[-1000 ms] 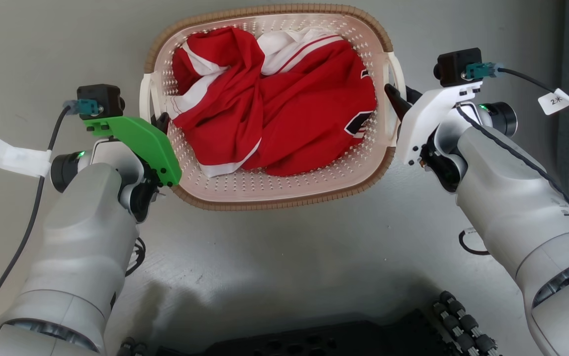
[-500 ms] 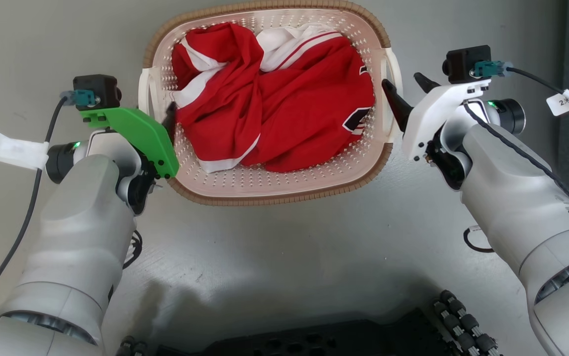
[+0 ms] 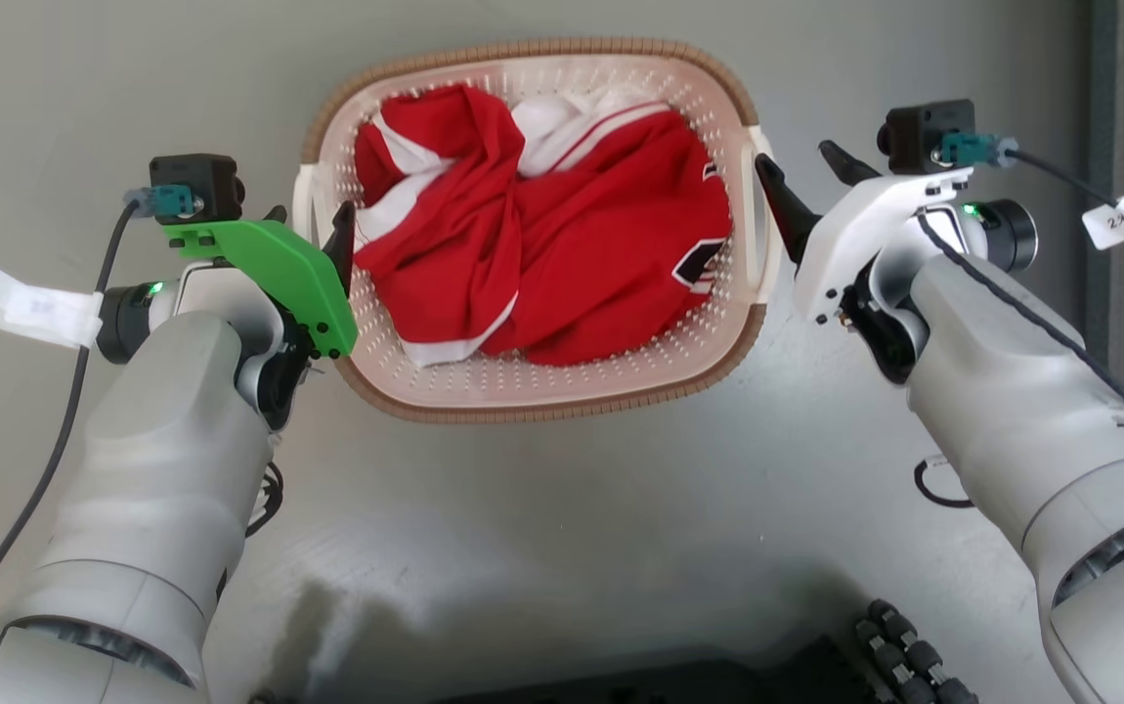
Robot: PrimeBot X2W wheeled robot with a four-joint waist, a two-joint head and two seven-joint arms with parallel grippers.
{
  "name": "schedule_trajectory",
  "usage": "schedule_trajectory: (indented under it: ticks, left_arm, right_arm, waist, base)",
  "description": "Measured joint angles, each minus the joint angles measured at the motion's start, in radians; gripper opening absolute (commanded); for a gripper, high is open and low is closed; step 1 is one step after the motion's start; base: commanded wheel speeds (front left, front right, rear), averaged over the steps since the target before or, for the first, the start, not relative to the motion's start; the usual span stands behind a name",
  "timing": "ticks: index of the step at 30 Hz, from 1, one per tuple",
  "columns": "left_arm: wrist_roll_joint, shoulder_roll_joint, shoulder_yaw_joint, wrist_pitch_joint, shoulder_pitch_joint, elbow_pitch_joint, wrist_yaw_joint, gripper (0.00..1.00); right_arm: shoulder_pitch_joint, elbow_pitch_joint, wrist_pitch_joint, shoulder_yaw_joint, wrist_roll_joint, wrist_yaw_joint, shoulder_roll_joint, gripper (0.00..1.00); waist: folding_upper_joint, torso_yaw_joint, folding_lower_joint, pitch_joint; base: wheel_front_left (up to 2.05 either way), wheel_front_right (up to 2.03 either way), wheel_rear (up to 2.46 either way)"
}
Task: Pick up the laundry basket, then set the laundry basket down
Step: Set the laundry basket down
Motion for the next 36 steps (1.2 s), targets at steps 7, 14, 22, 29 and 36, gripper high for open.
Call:
schedule_trajectory:
  ticks: [7, 14, 22, 29, 36]
  left_arm:
    - [0.009, 0.001, -0.013, -0.065, 0.017, -0.001, 0.000, 1.00]
    - [0.020, 0.001, -0.047, -0.125, 0.075, -0.010, 0.000, 1.00]
    - [0.021, 0.001, -0.061, -0.168, 0.124, -0.025, 0.000, 1.00]
    - [0.023, 0.018, -0.041, -0.188, 0.163, -0.037, 0.000, 1.00]
    - [0.058, 0.029, -0.019, -0.188, 0.190, -0.099, 0.017, 1.00]
  right_arm:
    - [0.043, -0.002, -0.033, 0.004, 0.000, 0.000, 0.001, 1.00]
    - [0.087, -0.016, -0.047, -0.004, -0.006, 0.001, -0.016, 1.00]
    - [0.146, -0.050, -0.052, -0.027, 0.001, 0.001, -0.035, 1.00]
    - [0.163, -0.190, -0.052, -0.096, 0.001, 0.000, -0.054, 1.00]
    - [0.228, -0.302, -0.053, -0.156, -0.025, -0.037, -0.089, 1.00]
  waist:
    - [0.0000, 0.000, 0.0000, -0.069]
    - [0.0000, 0.001, 0.0000, -0.157]
    - [0.0000, 0.009, 0.0000, -0.266]
    - [0.0000, 0.017, -0.0001, -0.359]
    - [0.0000, 0.023, -0.0001, -0.440]
  base:
    - [0.00, 0.00, 0.00]
    - [0.00, 0.00, 0.00]
    - [0.00, 0.00, 0.00]
    - [0.00, 0.00, 0.00]
    - [0.00, 0.00, 0.00]
